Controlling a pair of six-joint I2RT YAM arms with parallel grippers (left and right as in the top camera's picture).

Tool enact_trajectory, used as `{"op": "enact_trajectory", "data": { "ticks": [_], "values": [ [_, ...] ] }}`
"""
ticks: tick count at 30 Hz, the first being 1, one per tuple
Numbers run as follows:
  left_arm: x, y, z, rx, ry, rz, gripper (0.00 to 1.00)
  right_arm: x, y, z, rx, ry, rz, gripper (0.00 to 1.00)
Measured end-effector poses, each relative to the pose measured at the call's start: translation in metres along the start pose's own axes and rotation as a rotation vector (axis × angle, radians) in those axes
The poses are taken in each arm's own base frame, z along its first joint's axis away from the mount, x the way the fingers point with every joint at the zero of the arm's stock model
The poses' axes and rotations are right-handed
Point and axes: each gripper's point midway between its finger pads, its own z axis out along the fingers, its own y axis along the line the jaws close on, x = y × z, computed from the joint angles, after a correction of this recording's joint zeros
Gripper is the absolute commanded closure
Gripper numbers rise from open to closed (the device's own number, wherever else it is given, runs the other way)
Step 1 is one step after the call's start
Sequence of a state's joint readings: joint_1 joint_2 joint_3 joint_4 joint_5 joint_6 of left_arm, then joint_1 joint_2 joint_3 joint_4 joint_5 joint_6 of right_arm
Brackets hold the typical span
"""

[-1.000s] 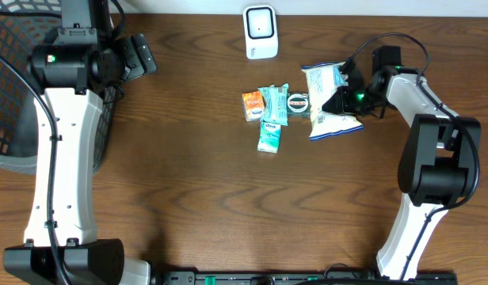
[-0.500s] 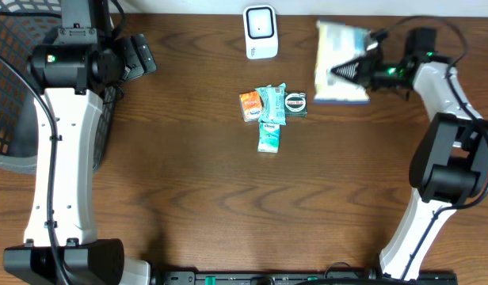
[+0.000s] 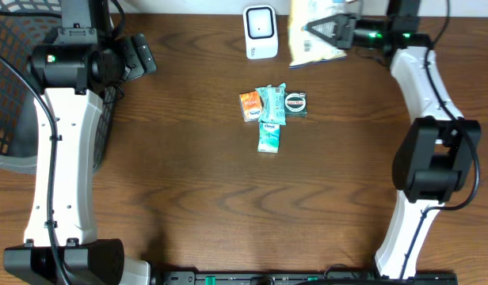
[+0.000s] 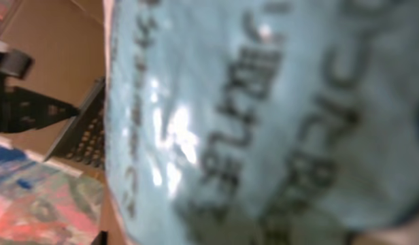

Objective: Scan the item barcode
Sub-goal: 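Hold the wipes pack barcode up to the scanner window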

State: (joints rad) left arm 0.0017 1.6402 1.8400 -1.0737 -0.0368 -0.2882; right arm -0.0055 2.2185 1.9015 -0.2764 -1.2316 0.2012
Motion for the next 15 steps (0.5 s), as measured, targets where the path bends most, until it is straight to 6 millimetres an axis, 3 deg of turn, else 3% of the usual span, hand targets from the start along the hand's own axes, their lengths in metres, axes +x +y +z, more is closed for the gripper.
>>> {"op": "enact_trajectory", "data": {
  "ticks": [10,15],
  "values": [
    [0.000,0.000,0.000,0.000,0.000,0.000,0.02,0.007,-0.007,0.051,0.164,0.015,-0.027,0.99],
    [0.000,0.000,0.000,0.000,0.000,0.000,0.02,0.009,-0.013,0.065,0.245,0.013,-0.037,0.99]
  ]
}}
